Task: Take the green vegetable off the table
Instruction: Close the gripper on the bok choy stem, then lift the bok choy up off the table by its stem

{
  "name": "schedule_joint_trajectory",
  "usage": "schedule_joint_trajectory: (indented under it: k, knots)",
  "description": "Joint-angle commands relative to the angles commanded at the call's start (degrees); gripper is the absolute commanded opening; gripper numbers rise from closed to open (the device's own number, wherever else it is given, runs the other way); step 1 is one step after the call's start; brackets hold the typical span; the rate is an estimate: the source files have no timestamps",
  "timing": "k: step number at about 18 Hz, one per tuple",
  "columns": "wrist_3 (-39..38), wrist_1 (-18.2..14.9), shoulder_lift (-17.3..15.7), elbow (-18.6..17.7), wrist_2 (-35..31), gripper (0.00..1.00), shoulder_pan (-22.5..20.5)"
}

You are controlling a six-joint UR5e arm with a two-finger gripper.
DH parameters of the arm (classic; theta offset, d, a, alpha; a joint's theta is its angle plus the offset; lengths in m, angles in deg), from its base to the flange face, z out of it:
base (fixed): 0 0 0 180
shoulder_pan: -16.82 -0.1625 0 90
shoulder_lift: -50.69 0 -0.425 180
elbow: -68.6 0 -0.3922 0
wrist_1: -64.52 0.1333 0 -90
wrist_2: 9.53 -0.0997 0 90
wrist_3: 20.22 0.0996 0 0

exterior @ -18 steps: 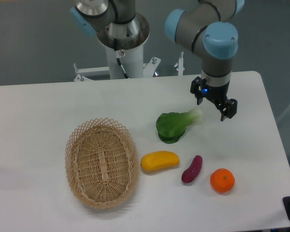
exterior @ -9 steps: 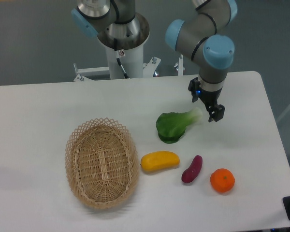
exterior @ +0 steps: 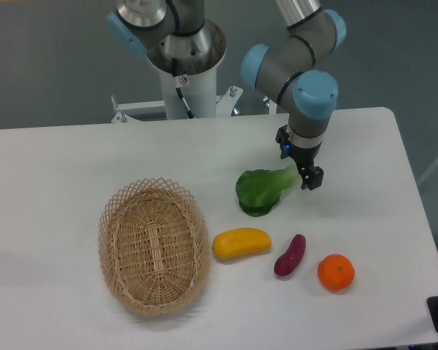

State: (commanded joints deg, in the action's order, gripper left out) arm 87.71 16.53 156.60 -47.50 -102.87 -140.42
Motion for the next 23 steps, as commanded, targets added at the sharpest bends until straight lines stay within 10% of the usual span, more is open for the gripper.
schedule_joint_trajectory:
  k: [7,17,23]
  knots:
    - [-1.3,2.6,0.3,-2.4,-0.2,0.99,0.0]
    - [-1.7,3.3,-0.1,-1.8,0.2,0.36,-0.7]
    - [-1.6,3.3,-0.3,-1.3,0.3,0.29,-0.8]
